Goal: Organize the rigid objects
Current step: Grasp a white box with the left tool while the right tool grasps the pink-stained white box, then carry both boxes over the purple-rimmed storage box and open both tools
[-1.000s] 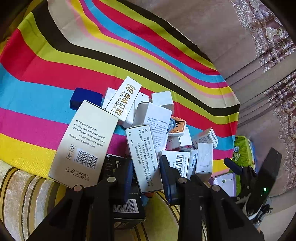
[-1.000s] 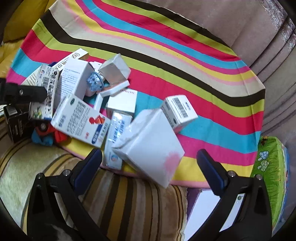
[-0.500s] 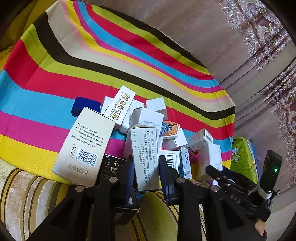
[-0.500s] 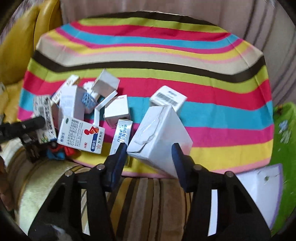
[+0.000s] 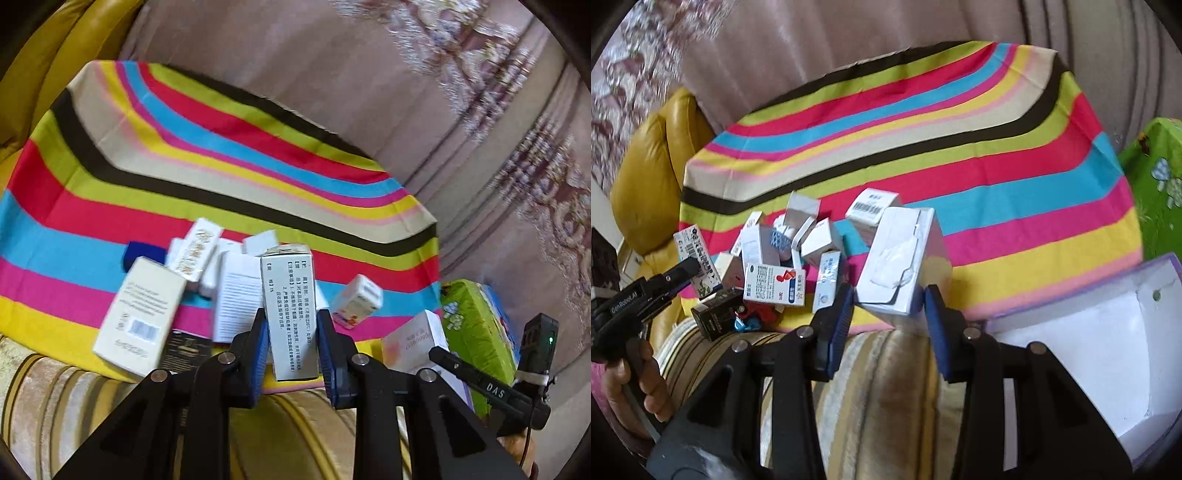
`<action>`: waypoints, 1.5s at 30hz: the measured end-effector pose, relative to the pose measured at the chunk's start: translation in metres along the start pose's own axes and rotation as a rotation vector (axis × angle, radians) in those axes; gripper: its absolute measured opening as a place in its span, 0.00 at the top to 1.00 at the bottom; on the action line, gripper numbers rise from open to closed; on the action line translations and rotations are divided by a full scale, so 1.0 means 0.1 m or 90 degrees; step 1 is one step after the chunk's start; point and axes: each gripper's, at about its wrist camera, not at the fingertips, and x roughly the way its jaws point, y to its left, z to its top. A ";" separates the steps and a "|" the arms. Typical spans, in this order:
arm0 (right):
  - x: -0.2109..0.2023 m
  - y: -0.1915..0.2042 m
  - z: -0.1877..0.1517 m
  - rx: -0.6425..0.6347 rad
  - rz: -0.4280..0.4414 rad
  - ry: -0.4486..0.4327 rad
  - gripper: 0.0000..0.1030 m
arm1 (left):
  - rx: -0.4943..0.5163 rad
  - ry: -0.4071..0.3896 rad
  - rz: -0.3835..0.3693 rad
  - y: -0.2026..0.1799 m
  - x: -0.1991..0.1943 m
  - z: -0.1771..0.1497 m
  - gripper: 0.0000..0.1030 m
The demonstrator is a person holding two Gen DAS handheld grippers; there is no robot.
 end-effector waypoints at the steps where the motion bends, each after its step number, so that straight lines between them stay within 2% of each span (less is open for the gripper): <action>1: -0.04 -0.05 -0.01 0.006 -0.002 -0.006 0.58 | 0.007 0.004 -0.008 -0.07 0.02 -0.01 0.74; 5: -0.28 -0.26 -0.04 0.037 -0.015 -0.024 0.59 | 0.035 0.033 -0.043 -0.35 0.12 -0.08 0.74; 9: -0.47 -0.46 -0.13 0.052 -0.040 -0.037 0.59 | 0.060 0.098 -0.088 -0.68 0.34 -0.20 0.74; 17: -0.53 -1.05 -0.45 0.127 -0.082 -0.003 0.60 | 0.138 0.237 -0.150 -1.44 0.76 -0.65 0.74; 24: -0.60 -1.52 -0.65 0.197 -0.142 0.008 0.60 | 0.227 0.310 -0.185 -2.02 1.05 -1.03 0.74; 28: -0.61 -1.70 -0.72 0.223 -0.167 0.011 0.59 | 0.267 0.341 -0.194 -2.18 1.12 -1.19 0.74; 32: -0.60 -1.82 -0.77 0.244 -0.172 0.015 0.59 | 0.277 0.362 -0.198 -2.20 1.15 -1.25 0.73; 33: -0.59 -1.83 -0.79 0.248 -0.169 0.016 0.59 | 0.276 0.367 -0.197 -2.20 1.16 -1.26 0.69; 34: -0.59 -1.85 -0.80 0.252 -0.166 0.017 0.58 | 0.273 0.371 -0.195 -2.19 1.19 -1.26 0.61; 35: -0.59 -1.86 -0.81 0.256 -0.167 0.019 0.51 | 0.270 0.372 -0.194 -2.18 1.18 -1.26 0.53; 36: -0.59 -1.86 -0.81 0.258 -0.166 0.020 0.41 | 0.269 0.370 -0.195 -2.17 1.17 -1.26 0.50; 37: -0.59 -1.86 -0.82 0.260 -0.167 0.019 0.36 | 0.269 0.368 -0.196 -2.18 1.17 -1.26 0.47; 39: -0.60 -1.84 -0.82 0.260 -0.175 0.013 0.27 | 0.271 0.364 -0.198 -2.18 1.14 -1.25 0.46; 45: -0.62 -1.76 -0.80 0.247 -0.173 0.011 0.22 | 0.246 0.352 -0.202 -2.10 1.13 -1.20 0.46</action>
